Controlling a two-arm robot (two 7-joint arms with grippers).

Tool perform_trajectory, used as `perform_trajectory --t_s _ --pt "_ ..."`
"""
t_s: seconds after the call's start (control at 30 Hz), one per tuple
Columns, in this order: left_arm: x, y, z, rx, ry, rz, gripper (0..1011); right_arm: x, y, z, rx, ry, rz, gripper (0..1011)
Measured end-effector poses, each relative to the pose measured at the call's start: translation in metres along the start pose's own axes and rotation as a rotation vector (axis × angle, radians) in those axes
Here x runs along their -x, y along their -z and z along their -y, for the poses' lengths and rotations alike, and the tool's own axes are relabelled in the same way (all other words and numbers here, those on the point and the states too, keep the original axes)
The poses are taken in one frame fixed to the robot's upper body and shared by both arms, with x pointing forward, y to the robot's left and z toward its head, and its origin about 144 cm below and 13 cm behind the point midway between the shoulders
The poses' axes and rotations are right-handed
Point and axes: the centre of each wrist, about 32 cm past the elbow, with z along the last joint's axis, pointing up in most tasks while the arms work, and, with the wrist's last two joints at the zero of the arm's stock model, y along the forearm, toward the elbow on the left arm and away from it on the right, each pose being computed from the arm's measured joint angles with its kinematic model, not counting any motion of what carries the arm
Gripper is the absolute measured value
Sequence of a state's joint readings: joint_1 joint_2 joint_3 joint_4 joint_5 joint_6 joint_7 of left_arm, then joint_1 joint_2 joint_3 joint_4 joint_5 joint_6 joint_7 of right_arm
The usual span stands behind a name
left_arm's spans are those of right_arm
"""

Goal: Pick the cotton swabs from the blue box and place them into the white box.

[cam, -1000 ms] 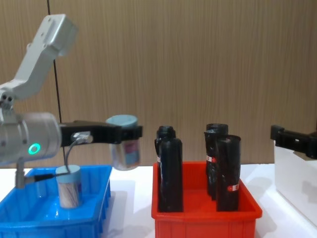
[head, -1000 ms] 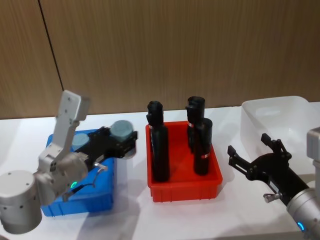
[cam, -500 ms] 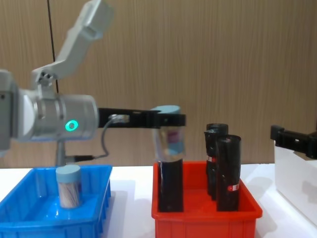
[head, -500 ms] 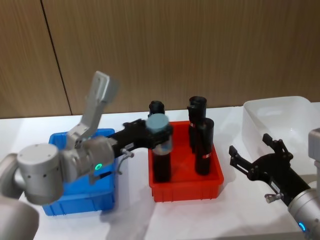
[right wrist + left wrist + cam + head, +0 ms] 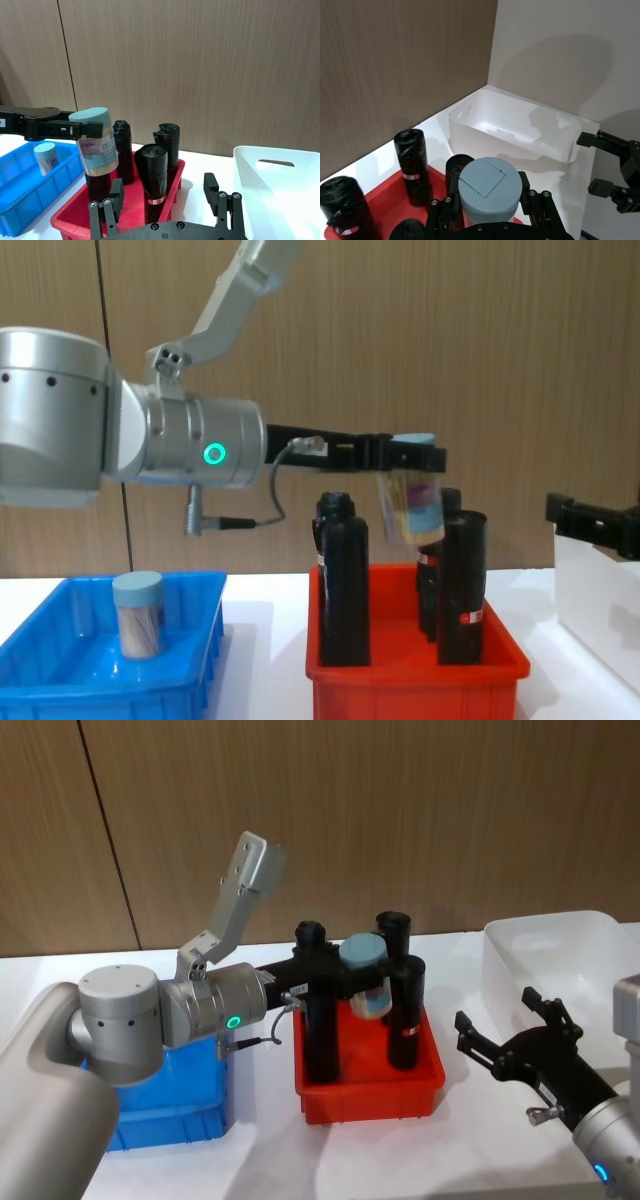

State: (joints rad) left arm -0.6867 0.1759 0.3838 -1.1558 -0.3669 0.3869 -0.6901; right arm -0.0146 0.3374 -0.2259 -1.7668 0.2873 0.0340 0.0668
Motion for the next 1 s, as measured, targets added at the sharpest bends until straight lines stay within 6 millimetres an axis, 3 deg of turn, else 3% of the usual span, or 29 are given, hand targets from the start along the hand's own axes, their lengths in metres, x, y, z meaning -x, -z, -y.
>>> perform_trajectory --t_s 0.67,1.0 --pt "0.000 -0.012 0.015 -0.016 0.055 -0.001 665 -0.001 -0.001 0.000 0.009 -0.008 0.003 1002" --pt "0.000 -0.014 0.017 -0.018 0.062 -0.001 665 -0.013 -0.007 -0.009 0.085 -0.078 -0.008 1002"
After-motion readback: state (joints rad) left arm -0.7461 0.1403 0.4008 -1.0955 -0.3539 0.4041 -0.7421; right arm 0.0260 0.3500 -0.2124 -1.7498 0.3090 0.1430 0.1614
